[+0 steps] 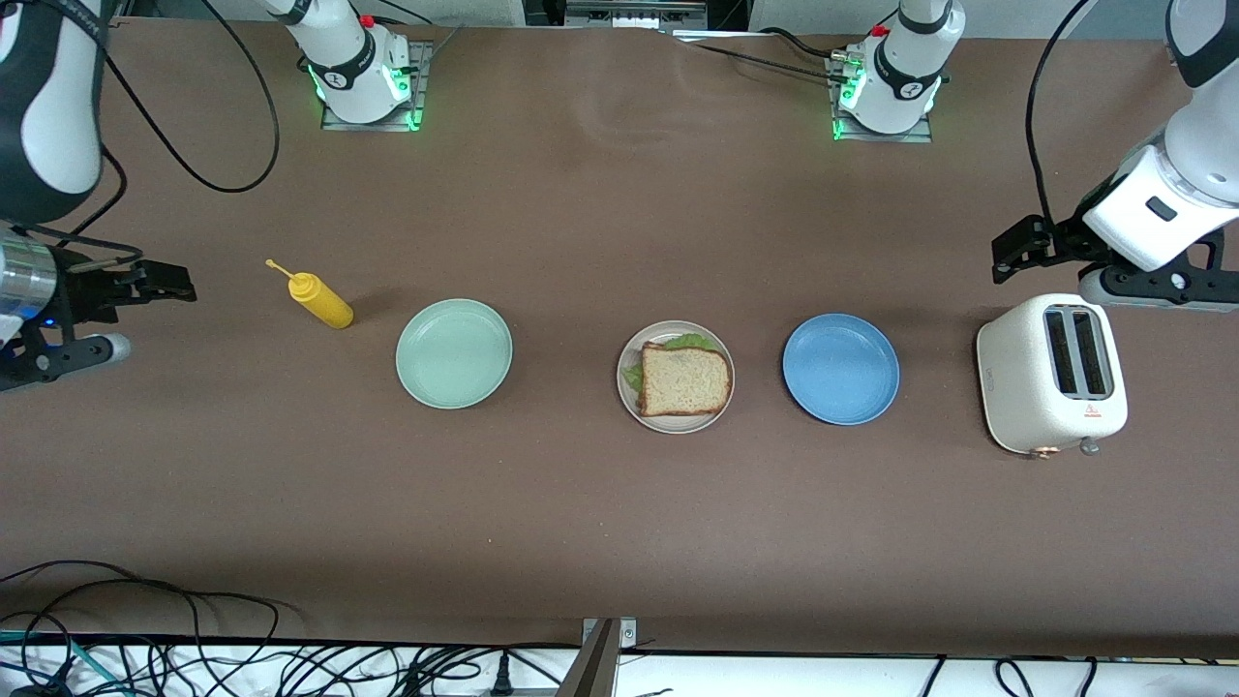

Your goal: Make sandwich on beige plate with both arms

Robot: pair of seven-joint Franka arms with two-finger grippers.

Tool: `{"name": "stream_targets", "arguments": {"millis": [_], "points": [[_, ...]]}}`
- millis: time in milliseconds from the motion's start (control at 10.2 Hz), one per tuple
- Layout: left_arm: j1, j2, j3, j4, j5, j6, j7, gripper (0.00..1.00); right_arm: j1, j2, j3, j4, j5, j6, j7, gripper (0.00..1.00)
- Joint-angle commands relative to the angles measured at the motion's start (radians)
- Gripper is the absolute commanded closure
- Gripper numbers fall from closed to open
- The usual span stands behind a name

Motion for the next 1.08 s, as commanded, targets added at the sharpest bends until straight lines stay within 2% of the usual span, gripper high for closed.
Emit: {"name": "stream_targets", "arguments": {"millis": [0,98,197,295,492,984], "points": [[0.0,-0.034,-0.007,-0.034,0.033,0.013,-0.025,0.0,-0.12,-0.053,0.174,-0.035,-0.067,0.014,0.057,0.0],[0.011,-0.031,-0.004,-0.027,0.032,0.013,-0.011,0.0,-0.166,-0.062,0.213,-0.039,-0.069,0.014,0.059,0.0],[0.02,-0.032,-0.001,-0.031,0.022,0.01,-0.008,0.0,-0.174,-0.076,0.213,-0.057,-0.066,0.014,0.068,0.0],[0.023,-0.031,-0.001,-0.028,0.01,0.01,-0.008,0.0,-0.174,-0.107,0.212,-0.108,-0.067,0.042,0.07,0.0],[0.023,-0.031,-0.003,-0.028,0.01,0.009,-0.008,0.0,-0.179,-0.205,0.212,-0.275,-0.069,0.166,0.07,0.0],[0.023,-0.031,-0.004,-0.028,0.01,0.008,-0.008,0.0,-0.181,-0.259,0.219,-0.36,-0.076,0.224,0.131,0.0]]}}
